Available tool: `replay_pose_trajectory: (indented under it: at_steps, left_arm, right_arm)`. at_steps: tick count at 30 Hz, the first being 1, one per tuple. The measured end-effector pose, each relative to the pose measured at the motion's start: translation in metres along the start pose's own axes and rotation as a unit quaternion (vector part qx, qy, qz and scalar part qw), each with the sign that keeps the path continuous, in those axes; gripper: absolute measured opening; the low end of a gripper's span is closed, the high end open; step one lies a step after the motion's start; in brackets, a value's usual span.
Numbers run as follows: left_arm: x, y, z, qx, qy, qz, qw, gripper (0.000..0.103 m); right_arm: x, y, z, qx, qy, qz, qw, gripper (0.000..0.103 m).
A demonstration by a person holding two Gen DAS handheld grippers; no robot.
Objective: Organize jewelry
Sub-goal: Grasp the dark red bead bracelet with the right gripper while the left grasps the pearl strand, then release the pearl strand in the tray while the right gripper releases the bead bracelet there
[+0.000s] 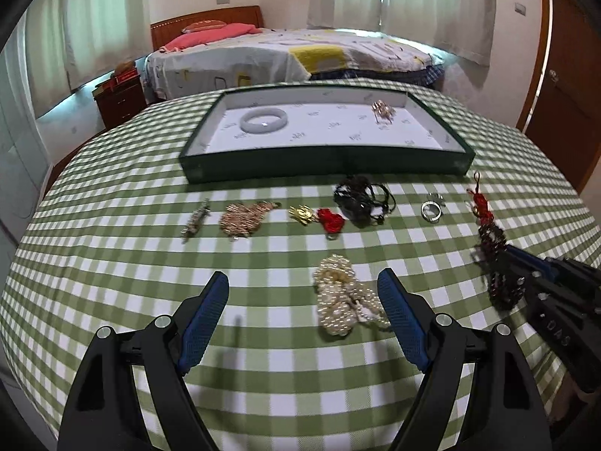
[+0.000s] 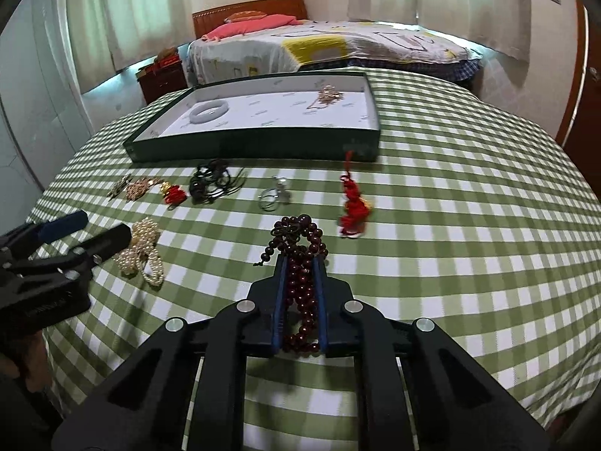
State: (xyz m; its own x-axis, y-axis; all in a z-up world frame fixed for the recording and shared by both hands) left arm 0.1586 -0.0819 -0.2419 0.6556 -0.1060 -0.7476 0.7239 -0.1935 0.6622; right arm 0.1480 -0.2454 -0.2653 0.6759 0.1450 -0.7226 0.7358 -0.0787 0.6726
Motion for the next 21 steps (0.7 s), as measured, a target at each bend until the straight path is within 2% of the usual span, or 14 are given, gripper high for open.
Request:
replay_pose_trajectory:
  at_steps: [6, 8, 12, 17, 19, 21]
  left_arm:
    - [0.013, -0.006, 0.009, 0.01, -0.013, -0.016, 0.9997, 0.078]
    - [0.015, -0.009, 0.009, 0.012, -0.013, -0.023, 0.9996, 0.07]
    - [0.014, -0.013, 0.01, -0.001, -0.037, -0.027, 0.9989, 0.056]
    - [0.012, -0.017, 0.011, 0.013, -0.028, -0.029, 0.9991, 0.038]
    - [0.011, -0.017, 0.012, 0.01, -0.039, -0.027, 0.9988, 0.026]
    - [0.011, -0.017, 0.011, 0.005, -0.042, -0.028, 0.9987, 0.022]
  right_arm:
    - [0.002, -0.001, 0.001, 0.004, 0.006, -0.002, 1.0, 0.014]
    - [0.003, -0.001, 0.0, 0.005, 0.007, -0.002, 1.0, 0.014]
    - [0.004, -0.002, 0.0, 0.007, 0.009, -0.004, 1.0, 0.014]
    - [0.006, -0.003, -0.001, 0.006, 0.009, -0.005, 1.0, 0.014]
    - [0.006, -0.003, -0.001, 0.006, 0.009, -0.004, 1.0, 0.014]
    - [0.006, -0.003, -0.001, 0.006, 0.009, -0.004, 1.0, 0.014]
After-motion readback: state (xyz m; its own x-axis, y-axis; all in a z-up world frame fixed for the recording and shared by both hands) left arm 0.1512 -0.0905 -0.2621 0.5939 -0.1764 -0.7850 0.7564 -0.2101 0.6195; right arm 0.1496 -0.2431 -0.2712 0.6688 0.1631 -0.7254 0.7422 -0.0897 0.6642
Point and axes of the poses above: each gripper's, at about its wrist camera, not at the fingertips, and x roughly the way its jaws point, z to its right, y to its top, the point moved 9 cm from there along x, roughly the way its jaws point, and after that the axes turned 4 degrees about x, right-handed, at the moved point
